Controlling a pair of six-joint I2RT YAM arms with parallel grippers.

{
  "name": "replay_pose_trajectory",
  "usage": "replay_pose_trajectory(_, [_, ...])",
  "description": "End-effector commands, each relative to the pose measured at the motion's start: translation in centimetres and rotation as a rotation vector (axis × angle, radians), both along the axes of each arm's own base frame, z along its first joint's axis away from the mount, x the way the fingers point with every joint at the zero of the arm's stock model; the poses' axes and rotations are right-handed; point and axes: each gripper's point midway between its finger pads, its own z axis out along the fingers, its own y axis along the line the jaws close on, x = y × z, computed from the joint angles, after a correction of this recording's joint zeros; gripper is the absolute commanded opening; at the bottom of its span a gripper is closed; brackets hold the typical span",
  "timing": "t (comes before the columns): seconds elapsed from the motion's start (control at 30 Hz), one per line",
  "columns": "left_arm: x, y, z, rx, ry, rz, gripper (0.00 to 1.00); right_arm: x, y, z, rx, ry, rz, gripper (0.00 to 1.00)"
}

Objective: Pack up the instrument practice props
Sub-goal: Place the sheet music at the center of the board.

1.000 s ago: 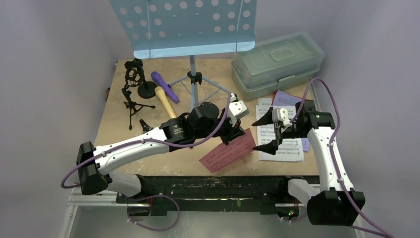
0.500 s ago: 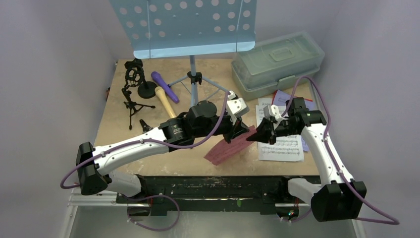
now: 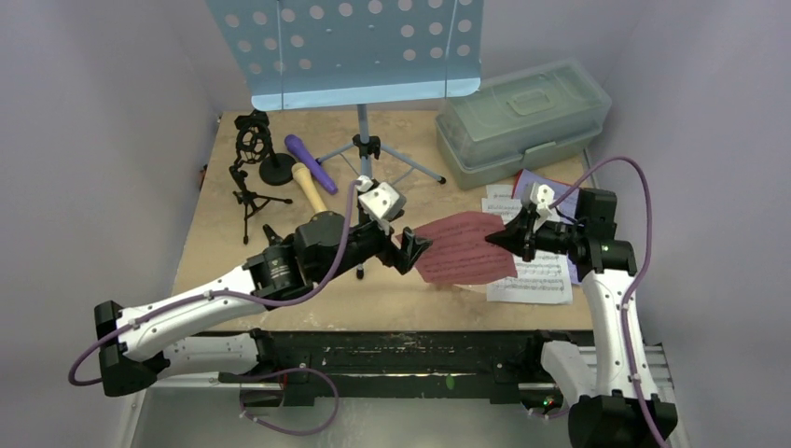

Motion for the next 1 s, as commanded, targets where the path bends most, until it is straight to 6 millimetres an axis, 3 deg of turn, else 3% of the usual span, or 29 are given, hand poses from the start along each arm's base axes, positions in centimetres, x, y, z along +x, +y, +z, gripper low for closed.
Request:
replay_pose_trajectory(0.0, [1.1,3.8,-0.5,-0.031,-0.004,0.166,0.82,3.7,-3.3,-0.1,-0.029,-0.008,-0.251,0.0])
replay_pose_trajectory(0.2, [1.0,7.9,-5.3,0.022,0.079,0.299,0.86,7.4,-7.7,-0.5,-0.093,0.003,-0.547,0.0])
replay_pose_trajectory(0.37, [0.7,11.2,-7.9,0.003,0.128,0.406,0.9,10.0,-11.8,-0.7,-0.135,0.007,-0.774,0.0])
replay_pose_trajectory(0.57, [0.0,13.9,-9.2,-0.036,0.153,0.465,0.91,12.9,-17.9,-2.2,-0.242,0.016,-1.069,0.0])
replay_pose_trajectory(0.73, [-0.3,15.7,-9.6,-0.068,0.163,0.51,0.93,15.1,-22.3,-5.4,-0.362,0.049,-1.245,0.01])
replay_pose_trajectory(0.87, [-0.5,16.6,-9.4,-0.107,0.171,0.528,0.94,16.5,-25.5,-9.5,-0.466,0.157,-1.378,0.27])
replay_pose_trajectory(0.97, [-0.7,17.1,-9.4,-0.127,0.179,0.536,0.94,16.6,-28.1,-9.7,-0.507,0.175,-1.531,0.45])
